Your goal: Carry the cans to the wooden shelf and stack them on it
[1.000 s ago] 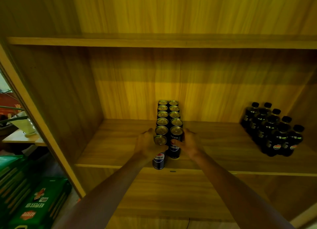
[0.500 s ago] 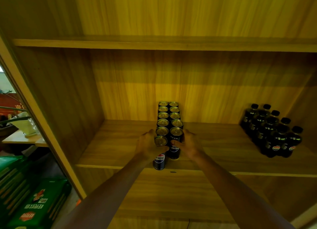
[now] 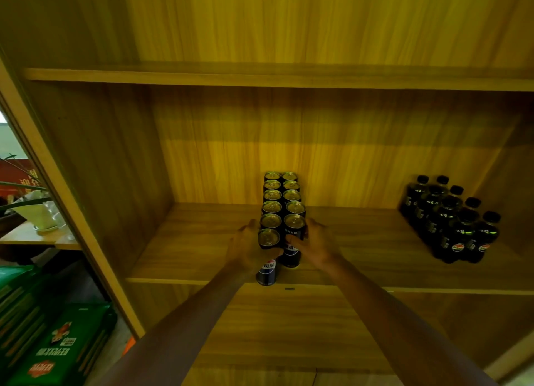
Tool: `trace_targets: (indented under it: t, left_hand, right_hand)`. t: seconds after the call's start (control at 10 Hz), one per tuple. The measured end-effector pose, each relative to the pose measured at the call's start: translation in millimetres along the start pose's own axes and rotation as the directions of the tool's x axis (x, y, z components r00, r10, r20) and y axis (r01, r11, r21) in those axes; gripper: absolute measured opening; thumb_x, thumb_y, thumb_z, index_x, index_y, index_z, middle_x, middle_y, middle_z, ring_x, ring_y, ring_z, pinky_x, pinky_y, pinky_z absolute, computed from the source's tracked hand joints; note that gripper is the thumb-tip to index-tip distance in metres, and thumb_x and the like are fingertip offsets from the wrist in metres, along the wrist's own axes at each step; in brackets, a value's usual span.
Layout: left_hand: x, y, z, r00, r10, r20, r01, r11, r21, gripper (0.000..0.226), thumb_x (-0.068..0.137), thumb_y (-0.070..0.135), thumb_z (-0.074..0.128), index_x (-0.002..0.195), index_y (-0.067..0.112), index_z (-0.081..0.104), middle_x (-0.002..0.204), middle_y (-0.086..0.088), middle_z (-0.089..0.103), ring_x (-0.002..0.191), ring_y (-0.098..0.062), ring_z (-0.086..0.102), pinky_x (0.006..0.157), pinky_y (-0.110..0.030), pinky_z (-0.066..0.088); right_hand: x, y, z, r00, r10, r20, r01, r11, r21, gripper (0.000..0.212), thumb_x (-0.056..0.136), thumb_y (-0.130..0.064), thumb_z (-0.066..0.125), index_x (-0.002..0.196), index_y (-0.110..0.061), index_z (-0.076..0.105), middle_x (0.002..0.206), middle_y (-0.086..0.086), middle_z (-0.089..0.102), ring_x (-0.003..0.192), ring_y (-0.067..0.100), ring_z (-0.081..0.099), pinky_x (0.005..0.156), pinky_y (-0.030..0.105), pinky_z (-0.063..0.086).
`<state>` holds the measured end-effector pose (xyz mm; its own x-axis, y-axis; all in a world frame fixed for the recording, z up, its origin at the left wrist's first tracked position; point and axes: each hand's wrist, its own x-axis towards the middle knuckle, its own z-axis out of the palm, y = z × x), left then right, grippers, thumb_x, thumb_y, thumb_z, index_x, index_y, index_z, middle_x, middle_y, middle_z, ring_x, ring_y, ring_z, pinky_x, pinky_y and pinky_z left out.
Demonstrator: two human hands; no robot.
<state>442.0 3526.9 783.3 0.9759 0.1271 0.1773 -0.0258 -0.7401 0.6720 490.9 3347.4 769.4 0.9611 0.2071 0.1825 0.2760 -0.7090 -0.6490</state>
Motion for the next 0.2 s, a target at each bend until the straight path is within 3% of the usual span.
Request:
trace_targets:
  t: [0.1,0.2]
  left_hand:
    - [-2.8,-4.6,0.4,0.999,0.037,0.017,-0.037,0.999,0.003,0.087,0.053,0.064,0.079,0.124,0.023,0.049,0.119,-0.003,0.063,0.109,-0.027,0.063,0.081,-0.045,0.055]
    - [0.3,-10.0,0.0,0.995,0.096,0.021,-0.097,0.994,0.049,0.102,0.049,0.076,0.071,0.135,0.03,0.04,0.13,-0.002,0.056,0.12,-0.029,0.055,0.087,-0.049,0.053]
  right_hand:
    - [-7.6,2.0,-3.9,0.999,-0.036,0.025,0.038,0.995,-0.092,0.061,0.094,-0.054,0.057,0.141,-0.016,0.046,0.133,0.007,0.062,0.117,0.025,0.061,0.094,0.035,0.052]
    - [-9.6,4.4,-8.5,0.998,-0.037,0.043,0.045,0.976,-0.213,0.071,0.094,-0.066,0.042,0.148,-0.02,0.035,0.144,0.009,0.053,0.129,0.03,0.052,0.102,0.044,0.049]
